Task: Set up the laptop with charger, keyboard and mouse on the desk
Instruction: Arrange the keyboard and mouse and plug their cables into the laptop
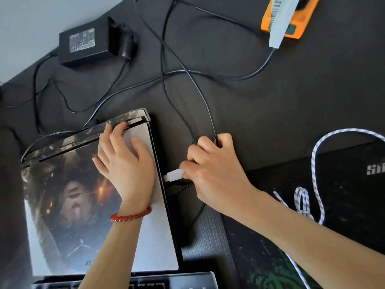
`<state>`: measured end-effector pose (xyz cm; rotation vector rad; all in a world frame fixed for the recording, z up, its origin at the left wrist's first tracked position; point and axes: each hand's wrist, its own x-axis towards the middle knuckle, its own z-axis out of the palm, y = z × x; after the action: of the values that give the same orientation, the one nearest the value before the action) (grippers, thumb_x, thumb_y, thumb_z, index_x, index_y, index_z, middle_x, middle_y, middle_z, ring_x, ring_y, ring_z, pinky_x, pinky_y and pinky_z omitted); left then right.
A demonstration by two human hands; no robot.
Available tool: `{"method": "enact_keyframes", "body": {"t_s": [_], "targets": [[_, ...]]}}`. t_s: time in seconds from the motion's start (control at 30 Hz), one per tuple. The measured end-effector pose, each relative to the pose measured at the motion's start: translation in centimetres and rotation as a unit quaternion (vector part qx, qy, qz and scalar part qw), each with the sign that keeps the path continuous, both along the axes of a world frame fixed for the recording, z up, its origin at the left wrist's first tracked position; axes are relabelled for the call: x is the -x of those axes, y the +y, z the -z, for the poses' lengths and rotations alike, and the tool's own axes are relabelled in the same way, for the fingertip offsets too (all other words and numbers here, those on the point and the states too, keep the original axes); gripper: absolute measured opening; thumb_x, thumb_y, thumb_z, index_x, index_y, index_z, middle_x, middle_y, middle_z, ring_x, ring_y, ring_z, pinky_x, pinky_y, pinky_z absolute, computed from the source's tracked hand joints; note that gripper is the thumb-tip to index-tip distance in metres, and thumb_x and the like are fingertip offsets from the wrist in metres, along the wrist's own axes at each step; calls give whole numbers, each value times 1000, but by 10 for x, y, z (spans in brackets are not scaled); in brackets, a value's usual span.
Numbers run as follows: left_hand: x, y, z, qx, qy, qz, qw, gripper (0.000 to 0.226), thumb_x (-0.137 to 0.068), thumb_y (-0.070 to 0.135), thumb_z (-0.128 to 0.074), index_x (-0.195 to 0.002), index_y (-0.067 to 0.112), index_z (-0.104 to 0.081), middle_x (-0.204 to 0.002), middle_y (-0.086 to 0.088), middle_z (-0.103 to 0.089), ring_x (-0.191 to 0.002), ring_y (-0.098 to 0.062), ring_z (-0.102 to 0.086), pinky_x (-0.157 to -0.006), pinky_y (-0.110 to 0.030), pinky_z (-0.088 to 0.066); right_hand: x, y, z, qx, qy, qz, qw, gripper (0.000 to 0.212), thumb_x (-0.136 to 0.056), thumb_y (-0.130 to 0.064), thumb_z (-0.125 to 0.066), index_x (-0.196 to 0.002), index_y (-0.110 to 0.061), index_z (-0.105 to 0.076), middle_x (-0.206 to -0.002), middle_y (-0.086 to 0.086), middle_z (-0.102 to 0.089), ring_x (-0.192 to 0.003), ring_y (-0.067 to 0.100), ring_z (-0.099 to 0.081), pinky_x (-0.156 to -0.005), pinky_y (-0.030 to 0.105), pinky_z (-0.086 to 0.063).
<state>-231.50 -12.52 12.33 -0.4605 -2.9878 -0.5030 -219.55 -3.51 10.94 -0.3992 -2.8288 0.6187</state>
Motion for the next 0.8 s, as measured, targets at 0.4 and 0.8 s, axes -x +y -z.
{"method": "enact_keyframes", "body": {"t_s": [0.4, 0.8], "targets": [[0, -2, -1, 2, -5, 6, 1000, 46, -86, 26, -31, -129, 18, -46, -146, -2, -36, -138, -22, -25, -115, -51, -10, -8, -10, -10, 24, -46, 40, 998, 13, -61, -15, -72, -65, -20, -60, -74, -3, -55, -70, 18, -49, -65, 36, -36], [2, -4, -1, 2, -9, 6, 1000, 41, -90, 21, -35, -130, 18, -45, -146, -3, -36, -137, -24, -27, -114, -52, -12, -4, -4, -19, 53, -8, 54, 997, 11, -78, -10, -51, -71, -18, -55, -53, -6, -41, -56, 18, -38, -67, 34, -33]]}}
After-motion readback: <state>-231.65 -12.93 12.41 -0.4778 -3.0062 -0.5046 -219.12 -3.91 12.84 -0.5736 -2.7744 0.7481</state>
